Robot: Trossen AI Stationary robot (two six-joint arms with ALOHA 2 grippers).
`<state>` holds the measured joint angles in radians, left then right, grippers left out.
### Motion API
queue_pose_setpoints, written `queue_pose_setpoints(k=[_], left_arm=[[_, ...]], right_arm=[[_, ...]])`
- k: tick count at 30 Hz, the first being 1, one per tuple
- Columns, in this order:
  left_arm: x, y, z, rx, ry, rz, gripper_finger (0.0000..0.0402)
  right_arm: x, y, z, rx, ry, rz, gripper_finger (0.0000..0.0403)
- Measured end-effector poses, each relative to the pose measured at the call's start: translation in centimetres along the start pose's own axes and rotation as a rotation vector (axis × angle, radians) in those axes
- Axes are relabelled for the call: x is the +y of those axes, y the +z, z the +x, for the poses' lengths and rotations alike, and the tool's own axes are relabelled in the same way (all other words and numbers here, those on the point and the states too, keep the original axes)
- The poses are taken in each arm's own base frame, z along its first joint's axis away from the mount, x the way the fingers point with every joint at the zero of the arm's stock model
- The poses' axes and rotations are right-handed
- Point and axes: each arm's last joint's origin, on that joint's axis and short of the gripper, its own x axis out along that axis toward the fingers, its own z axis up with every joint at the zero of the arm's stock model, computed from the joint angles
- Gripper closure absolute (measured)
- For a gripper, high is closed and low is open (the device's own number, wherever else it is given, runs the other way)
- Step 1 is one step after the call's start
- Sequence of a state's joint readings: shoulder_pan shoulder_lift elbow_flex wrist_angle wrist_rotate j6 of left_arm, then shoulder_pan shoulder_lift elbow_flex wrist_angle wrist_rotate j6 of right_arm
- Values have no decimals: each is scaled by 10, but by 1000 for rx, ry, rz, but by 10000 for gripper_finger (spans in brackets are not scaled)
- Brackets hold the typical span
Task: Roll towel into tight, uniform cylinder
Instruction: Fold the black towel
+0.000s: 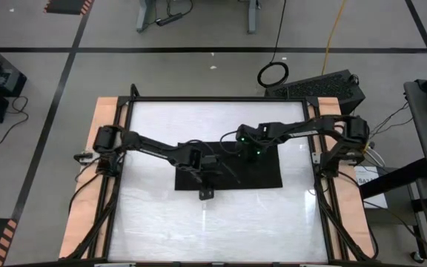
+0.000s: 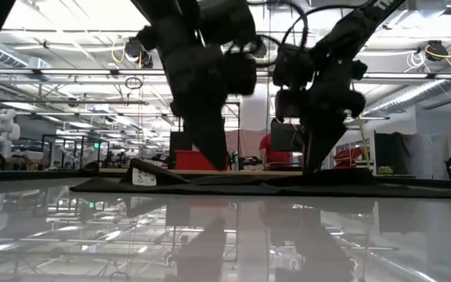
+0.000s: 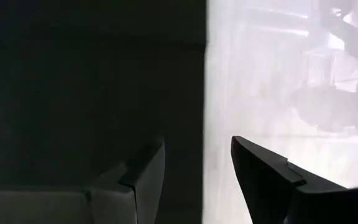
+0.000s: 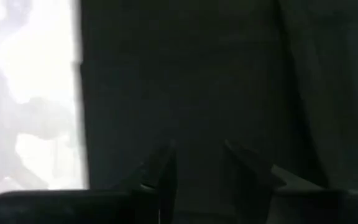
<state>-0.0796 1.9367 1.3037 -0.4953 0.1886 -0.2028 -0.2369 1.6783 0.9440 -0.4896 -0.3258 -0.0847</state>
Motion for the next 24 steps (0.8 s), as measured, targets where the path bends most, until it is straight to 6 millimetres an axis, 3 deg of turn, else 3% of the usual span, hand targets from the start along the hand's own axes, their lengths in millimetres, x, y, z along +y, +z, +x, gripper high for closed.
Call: queue_pose_setpoints(k=[7, 15, 19, 24], left_arm=[[-2, -9, 29, 81, 8, 5, 210], [-9, -9, 35, 67, -3, 30, 210], [-9, -10, 35, 69, -3, 32, 210], [-7, -9, 35, 69, -1, 28, 210]], right_arm=[[-20, 3, 1, -27, -174, 8, 298], [-64, -7, -17, -24, -476, 223, 310], [-73, -7, -38, -62, -460, 312, 314], [-53, 1, -60, -187, -223, 305, 314]])
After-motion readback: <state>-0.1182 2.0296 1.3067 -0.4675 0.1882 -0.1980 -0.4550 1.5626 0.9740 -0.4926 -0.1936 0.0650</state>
